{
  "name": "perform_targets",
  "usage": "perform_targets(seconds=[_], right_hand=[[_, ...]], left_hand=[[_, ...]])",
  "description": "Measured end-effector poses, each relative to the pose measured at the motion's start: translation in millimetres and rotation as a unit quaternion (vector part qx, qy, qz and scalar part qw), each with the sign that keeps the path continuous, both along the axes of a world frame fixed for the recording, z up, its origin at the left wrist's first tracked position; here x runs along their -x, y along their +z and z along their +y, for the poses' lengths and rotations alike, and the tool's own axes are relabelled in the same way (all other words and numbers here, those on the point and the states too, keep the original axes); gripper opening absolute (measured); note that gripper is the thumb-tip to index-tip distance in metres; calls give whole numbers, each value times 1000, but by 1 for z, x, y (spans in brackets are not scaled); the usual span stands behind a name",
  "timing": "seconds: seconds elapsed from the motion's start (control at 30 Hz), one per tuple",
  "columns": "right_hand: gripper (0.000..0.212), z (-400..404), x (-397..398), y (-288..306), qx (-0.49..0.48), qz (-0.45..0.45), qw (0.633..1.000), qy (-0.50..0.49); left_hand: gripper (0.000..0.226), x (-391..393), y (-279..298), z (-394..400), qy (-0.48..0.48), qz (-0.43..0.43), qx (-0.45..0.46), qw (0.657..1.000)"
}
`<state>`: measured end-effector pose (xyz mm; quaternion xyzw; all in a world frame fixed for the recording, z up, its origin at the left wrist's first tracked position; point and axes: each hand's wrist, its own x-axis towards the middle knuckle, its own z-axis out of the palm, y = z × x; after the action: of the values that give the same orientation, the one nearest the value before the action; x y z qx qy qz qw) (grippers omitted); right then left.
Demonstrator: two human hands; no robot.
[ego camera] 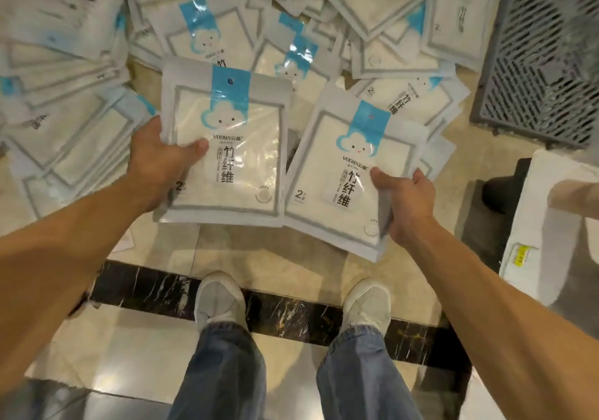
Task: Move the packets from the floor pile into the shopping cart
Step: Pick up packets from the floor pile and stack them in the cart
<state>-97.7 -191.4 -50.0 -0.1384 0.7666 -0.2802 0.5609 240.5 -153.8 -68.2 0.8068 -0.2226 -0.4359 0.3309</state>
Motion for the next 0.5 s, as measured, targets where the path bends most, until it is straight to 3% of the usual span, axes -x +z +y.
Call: perform_targets(seconds=[0.23, 0.5], right_hand=[[25, -75, -3, 157, 76, -19, 992, 102], [20, -145, -52, 417, 147, -9, 968, 204]], left_hand=[[26, -21, 160, -41, 17, 16, 52, 998], [37, -66, 403, -88, 33, 33, 146, 988]])
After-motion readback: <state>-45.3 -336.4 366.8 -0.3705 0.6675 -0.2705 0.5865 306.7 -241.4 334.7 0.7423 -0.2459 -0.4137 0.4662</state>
